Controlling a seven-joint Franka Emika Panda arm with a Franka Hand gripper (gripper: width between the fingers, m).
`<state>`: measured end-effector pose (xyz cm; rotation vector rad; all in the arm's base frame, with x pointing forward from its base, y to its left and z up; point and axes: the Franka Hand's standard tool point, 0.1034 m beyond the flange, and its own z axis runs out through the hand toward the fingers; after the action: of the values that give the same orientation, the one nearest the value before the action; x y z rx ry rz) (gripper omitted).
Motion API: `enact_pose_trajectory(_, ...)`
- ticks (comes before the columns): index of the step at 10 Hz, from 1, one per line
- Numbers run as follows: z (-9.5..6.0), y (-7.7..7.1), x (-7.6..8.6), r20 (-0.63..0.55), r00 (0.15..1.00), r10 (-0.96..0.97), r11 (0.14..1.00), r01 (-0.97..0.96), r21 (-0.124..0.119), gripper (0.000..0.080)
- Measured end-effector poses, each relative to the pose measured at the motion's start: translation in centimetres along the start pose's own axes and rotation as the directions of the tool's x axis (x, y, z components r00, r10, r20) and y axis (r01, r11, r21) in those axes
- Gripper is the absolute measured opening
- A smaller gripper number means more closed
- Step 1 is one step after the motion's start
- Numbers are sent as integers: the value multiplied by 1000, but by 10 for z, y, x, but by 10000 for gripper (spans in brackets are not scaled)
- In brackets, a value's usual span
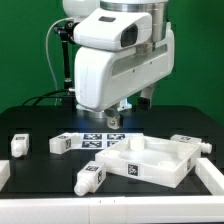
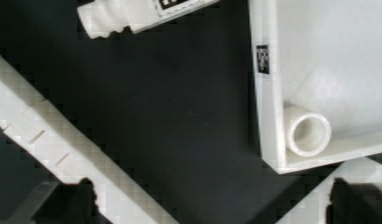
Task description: Assemble one leg
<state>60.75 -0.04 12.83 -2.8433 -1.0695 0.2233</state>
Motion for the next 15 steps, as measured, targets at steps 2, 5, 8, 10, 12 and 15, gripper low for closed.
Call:
enact_pose_trajectory(2,26,12,-23,-41,926,375,926,-372,59,650)
enact_pose_trajectory(5,33,18,-29,-26,815,578,813,-574,94,650)
enact_pose_trajectory(8,38,18,-30,-1,671,742,667,-738,100,650)
enact_pose_trajectory(10,72,35,-49,14,488,873,485,-870,83,650)
enact_pose_trajectory(12,80,37,-49,1,454,891,452,-887,89,650)
enact_pose_trajectory(15,83,38,-49,-1,458,889,456,-885,89,650)
